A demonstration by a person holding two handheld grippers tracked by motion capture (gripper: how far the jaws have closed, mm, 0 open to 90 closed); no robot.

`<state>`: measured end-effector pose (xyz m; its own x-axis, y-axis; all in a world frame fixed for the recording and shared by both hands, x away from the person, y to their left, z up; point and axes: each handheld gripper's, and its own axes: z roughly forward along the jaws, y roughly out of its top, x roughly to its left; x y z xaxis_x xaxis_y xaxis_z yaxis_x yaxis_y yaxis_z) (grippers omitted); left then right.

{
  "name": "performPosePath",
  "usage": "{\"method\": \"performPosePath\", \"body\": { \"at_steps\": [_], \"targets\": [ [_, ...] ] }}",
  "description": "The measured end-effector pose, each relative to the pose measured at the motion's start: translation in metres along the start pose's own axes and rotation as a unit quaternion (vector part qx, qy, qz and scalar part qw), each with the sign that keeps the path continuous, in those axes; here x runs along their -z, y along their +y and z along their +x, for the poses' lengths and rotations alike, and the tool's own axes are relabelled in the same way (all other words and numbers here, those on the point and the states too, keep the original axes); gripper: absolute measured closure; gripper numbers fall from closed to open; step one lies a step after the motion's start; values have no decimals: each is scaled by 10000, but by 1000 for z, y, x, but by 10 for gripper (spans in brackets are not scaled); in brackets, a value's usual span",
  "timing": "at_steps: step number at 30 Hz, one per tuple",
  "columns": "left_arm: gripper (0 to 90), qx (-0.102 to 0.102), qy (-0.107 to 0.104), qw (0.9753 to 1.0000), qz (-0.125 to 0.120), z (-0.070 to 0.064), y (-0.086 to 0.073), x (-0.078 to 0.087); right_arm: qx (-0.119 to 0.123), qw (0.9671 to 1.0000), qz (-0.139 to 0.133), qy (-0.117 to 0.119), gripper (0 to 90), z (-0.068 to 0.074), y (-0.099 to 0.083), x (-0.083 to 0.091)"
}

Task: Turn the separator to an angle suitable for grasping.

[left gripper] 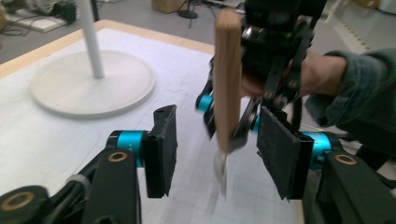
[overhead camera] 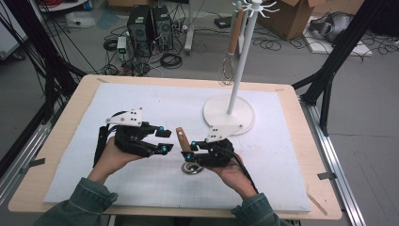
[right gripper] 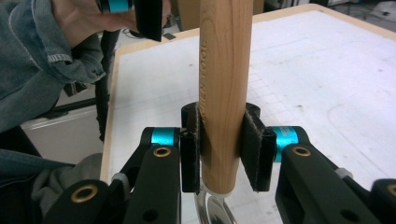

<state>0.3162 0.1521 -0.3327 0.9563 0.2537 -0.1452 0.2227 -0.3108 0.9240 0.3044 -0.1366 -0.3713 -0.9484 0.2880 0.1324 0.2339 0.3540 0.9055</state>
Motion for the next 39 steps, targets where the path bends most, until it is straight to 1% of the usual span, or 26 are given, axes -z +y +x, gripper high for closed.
{"method": "performPosePath", "body": {
  "at_steps": [1, 3, 5, 9, 12, 15, 18, 19, 20, 24, 25, 27, 28, 29, 32, 34, 35, 37, 39],
  "targets": [
    [461, 21, 21, 10000, -13, 1, -2, 2, 3, 10000, -21, -38, 714, -1, 0, 2],
    [459, 47, 134, 9999, -26, 2, -6, 6, -41, 9999, -79, -95, 714, -3, 0, 7],
    [449, 41, 220, 9997, -41, 3, -10, 9, -117, 9997, -167, -99, 714, -5, 0, 12],
    [415, 109, 420, 9990, -58, 6, -19, 17, -143, 9995, -195, -211, 714, -7, 1, 20],
    [402, 143, 575, 9982, -93, 7, -24, 21, -210, 9991, -255, -271, 713, -11, 1, 27],
    [390, 109, 715, 9974, -74, 8, -27, 26, -278, 9986, -305, -327, 713, -15, 2, 32],
    [378, 104, 837, 9964, -70, 9, -29, 32, -269, 9983, -305, -407, 713, -19, 4, 39],
    [366, 137, 874, 9960, -78, 10, -30, 34, -301, 9981, -328, -433, 714, -21, 5, 41],
    [364, 109, 906, 9958, -54, 11, -31, 35, -324, 9978, -352, -450, 714, -23, 5, 45],
    [322, 178, 1048, 9943, -54, 14, -36, 42, -368, 9967, -427, -577, 714, -29, 7, 57],
    [306, 167, 1100, 9938, -45, 14, -38, 43, -383, 9965, -442, -602, 714, -31, 8, 60],
    [286, 181, 1110, 9936, -45, 14, -41, 44, -409, 9960, -499, -621, 713, -35, 10, 67],
    [286, 182, 1111, 9936, -31, 15, -42, 45, -450, 9955, -516, -658, 713, -37, 11, 70],
    [284, 224, 1136, 9933, -19, 15, -43, 45, -443, 9951, -527, -708, 713, -39, 12, 73],
    [267, 213, 1196, 9926, -9, 17, -43, 49, -456, 9939, -600, -803, 713, -44, 15, 82],
    [257, 197, 1276, 9916, 8, 17, -44, 51, -469, 9934, -593, -864, 713, -47, 18, 86],
    [253, 229, 1269, 9916, 1, 18, -45, 52, -472, 9932, -582, -893, 713, -49, 20, 89],
    [240, 234, 1414, 9897, 39, 20, -47, 52, -473, 9926, -593, -946, 713, -52, 24, 93],
    [211, 291, 1438, 9892, 70, 23, -50, 52, -510, 9920, -637, -961, 713, -54, 28, 97]
  ]
}}
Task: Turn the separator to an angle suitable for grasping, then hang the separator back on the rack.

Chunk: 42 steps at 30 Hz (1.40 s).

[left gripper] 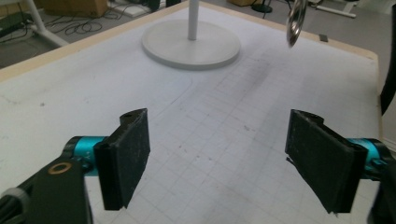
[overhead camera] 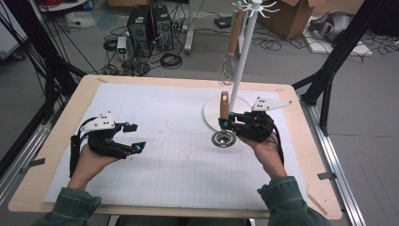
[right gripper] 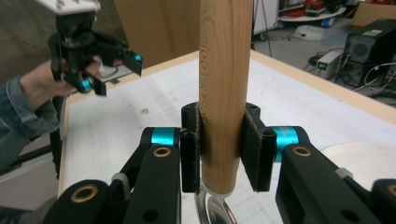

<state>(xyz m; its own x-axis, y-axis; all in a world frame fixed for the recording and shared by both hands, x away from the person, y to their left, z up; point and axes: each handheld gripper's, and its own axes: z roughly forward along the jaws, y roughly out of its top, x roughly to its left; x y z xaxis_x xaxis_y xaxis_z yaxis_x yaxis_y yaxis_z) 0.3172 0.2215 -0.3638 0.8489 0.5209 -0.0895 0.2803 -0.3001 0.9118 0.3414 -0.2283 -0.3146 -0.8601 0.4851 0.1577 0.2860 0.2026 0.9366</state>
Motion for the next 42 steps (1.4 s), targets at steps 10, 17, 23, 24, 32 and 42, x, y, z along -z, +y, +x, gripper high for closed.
{"method": "performPosePath", "body": {
  "at_steps": [10, 17, 23, 24, 32, 42],
  "targets": [
    [152, 39, 167, 9999, 16, 6, -4, 4, 35, 9997, -92, -202, 713, -6, 12, 9],
    [143, 37, 191, 9998, -11, 6, -3, 8, 64, 9996, -144, -229, 713, -4, 19, 13],
    [141, 65, 189, 9998, 10, 8, -4, 7, 91, 9993, -232, -295, 713, -7, 29, 20],
    [139, 60, 201, 9998, 10, 8, -5, 8, 83, 9992, -260, -293, 713, -9, 30, 21],
    [125, 94, 213, 9997, 45, 7, -5, 8, 105, 9988, -353, -334, 713, -12, 37, 23],
    [115, 133, 196, 9997, 41, 6, -5, 6, 211, 9984, -409, -318, 713, -15, 58, 30]
  ]
}}
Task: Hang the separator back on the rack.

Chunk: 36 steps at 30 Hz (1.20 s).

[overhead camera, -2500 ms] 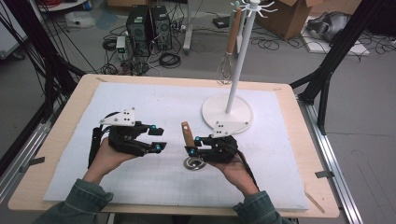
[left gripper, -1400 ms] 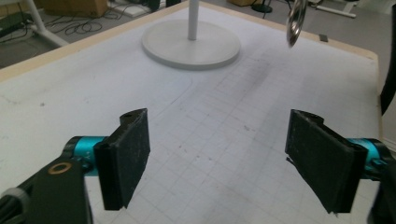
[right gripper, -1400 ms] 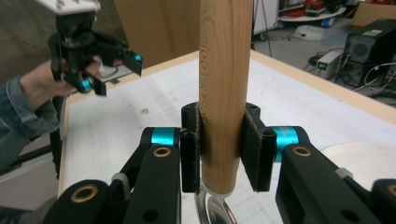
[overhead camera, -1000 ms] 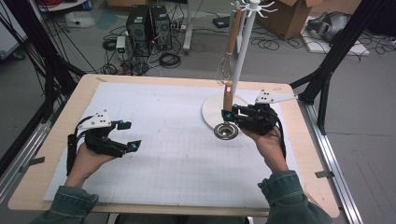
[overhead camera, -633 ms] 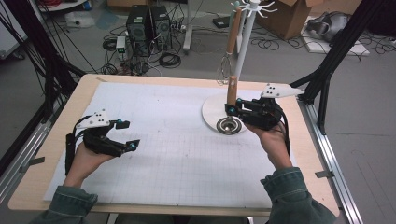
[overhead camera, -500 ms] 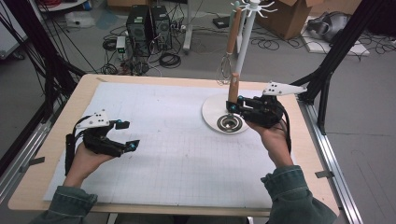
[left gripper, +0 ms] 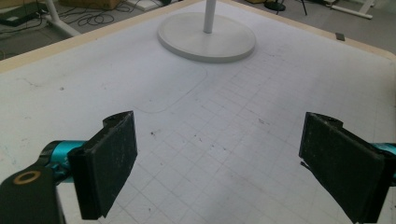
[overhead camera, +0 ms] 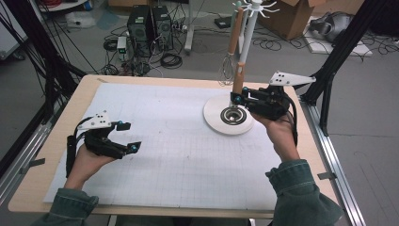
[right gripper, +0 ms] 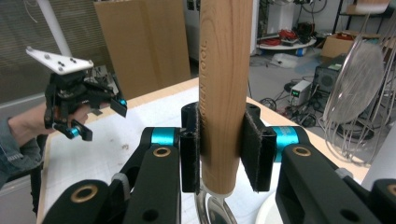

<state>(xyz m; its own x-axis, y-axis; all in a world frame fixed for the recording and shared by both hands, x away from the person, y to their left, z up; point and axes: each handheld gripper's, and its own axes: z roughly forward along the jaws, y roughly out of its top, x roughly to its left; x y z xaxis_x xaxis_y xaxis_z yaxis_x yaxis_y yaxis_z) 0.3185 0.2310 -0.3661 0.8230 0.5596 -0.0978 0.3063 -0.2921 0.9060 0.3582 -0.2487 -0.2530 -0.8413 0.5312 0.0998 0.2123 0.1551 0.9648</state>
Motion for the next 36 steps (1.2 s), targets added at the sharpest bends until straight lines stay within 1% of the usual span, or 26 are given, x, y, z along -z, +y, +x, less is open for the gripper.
{"method": "performPosePath", "body": {
  "at_steps": [6, 9, 12, 13, 15, 18, 20, 21, 23, 30, 31, 32, 34, 36],
  "targets": [
    [102, -18, -13, 10000, 54, 1, -2, -1, 10, 10000, -19, -74, 713, -7, 11, 3],
    [97, 23, -17, 10000, 50, 1, -3, 1, -21, 9999, -67, -116, 713, -11, 18, 5],
    [96, -7, 5, 10000, 33, 2, -2, 3, -37, 9998, -96, -146, 713, -14, 26, 6],
    [95, 21, 17, 10000, 15, 2, -2, 4, -47, 9998, -94, -183, 713, -15, 29, 6],
    [94, -18, 23, 10000, 2, 2, -1, 6, -42, 9998, -62, -209, 713, -17, 34, 5],
    [94, 2, 32, 10000, -40, 2, -1, 10, -62, 9997, -61, -207, 712, -21, 41, 2],
    [94, -11, 34, 10000, -38, 2, -1, 11, -91, 9997, -63, -238, 713, -23, 45, 0],
    [94, -3, 31, 10000, -35, 2, -1, 11, -63, 9996, -60, -271, 713, -24, 47, 0],
    [94, -7, 34, 10000, -36, 2, -1, 12, -78, 9996, -81, -273, 712, -25, 51, -1],
    [94, -20, 43, 10000, -37, 2, -1, 13, -107, 9992, -63, -392, 713, -28, 56, -3],
    [94, 0, 33, 10000, -49, 1, -1, 13, -103, 9991, -49, -409, 712, -29, 57, -4],
    [94, -23, 27, 10000, -37, 1, 0, 12, -77, 9991, -43, -424, 712, -30, 59, -4],
    [94, -5, 27, 10000, -48, 1, 0, 12, -90, 9990, -93, -418, 712, -31, 63, -4],
    [94, -22, 28, 10000, -32, 1, -1, 12, -108, 9988, -108, -460, 712, -34, 67, -4]
  ]
}}
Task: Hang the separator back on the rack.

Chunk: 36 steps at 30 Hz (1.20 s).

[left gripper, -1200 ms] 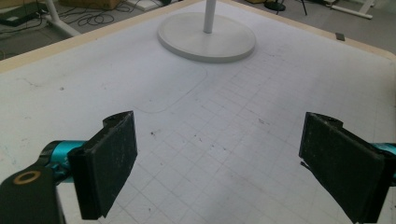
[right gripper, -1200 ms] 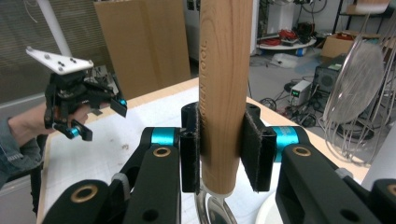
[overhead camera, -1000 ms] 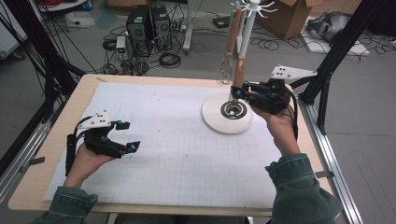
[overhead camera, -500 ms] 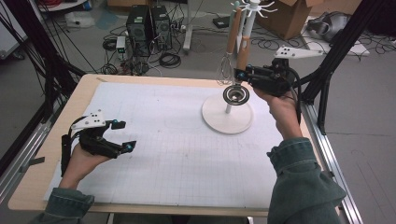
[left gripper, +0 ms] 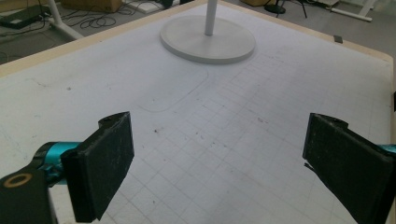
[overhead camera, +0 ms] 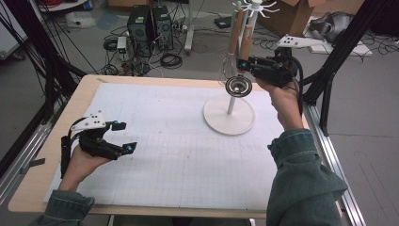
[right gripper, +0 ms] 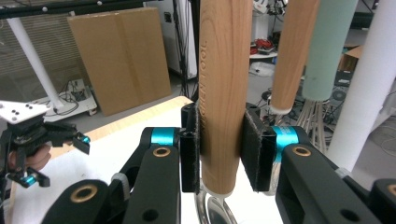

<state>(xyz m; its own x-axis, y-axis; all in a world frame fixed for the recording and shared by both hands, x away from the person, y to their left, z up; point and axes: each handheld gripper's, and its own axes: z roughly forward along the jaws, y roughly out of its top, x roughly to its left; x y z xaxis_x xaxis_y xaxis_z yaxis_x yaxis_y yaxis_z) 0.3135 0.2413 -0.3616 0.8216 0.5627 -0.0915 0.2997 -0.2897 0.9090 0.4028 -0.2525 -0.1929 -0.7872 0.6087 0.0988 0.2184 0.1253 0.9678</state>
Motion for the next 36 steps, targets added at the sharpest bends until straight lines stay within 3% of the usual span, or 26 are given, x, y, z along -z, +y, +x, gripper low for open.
{"method": "performPosePath", "body": {
  "at_steps": [20, 36],
  "targets": [
    [93, 12, -17, 10000, 6, 0, 0, -1, -47, 9995, 107, -293, 712, -13, 24, -5],
    [93, -7, -33, 10000, -28, -1, 1, 1, -198, 9976, 239, -624, 704, -19, 22, -15]
  ]
}}
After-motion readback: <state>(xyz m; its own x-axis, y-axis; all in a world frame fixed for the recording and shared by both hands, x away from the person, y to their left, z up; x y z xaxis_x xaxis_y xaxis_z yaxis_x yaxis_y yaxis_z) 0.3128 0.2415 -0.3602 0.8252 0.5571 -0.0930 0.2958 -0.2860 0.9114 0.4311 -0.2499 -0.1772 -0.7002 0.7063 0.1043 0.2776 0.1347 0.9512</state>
